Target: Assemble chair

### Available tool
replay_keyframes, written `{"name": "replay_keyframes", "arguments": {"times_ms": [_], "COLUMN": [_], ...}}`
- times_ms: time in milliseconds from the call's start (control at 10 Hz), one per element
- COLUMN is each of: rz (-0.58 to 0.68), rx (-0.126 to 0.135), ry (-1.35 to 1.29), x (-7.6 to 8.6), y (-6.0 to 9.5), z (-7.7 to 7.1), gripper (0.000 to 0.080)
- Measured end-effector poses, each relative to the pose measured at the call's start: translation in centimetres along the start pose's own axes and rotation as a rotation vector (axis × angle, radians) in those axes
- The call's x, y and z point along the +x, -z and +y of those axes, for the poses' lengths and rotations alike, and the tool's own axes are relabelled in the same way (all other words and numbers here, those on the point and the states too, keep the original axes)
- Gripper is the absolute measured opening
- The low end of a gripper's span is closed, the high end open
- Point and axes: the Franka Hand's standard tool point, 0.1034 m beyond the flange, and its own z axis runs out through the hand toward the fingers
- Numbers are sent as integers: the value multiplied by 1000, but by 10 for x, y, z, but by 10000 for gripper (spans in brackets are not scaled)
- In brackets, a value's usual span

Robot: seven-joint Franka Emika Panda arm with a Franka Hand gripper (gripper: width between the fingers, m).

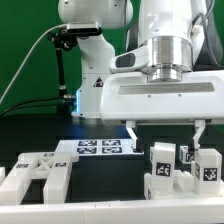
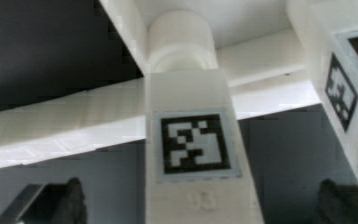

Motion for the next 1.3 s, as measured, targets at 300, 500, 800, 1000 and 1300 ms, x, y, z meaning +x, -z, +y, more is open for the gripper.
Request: {"name": "replay_keyframes", "arguments": {"times_ms": [300, 500, 800, 1000, 1300], "rz": [-103, -256, -414, -425, -413], "rx": [-8, -29, -61, -64, -69], "ry": [-22, -46, -67, -81, -115], "x": [13, 16, 13, 12, 11], "y": [2, 1, -5, -8, -10], "z": [4, 7, 12, 5, 4], "gripper": [649, 649, 649, 649, 526]}}
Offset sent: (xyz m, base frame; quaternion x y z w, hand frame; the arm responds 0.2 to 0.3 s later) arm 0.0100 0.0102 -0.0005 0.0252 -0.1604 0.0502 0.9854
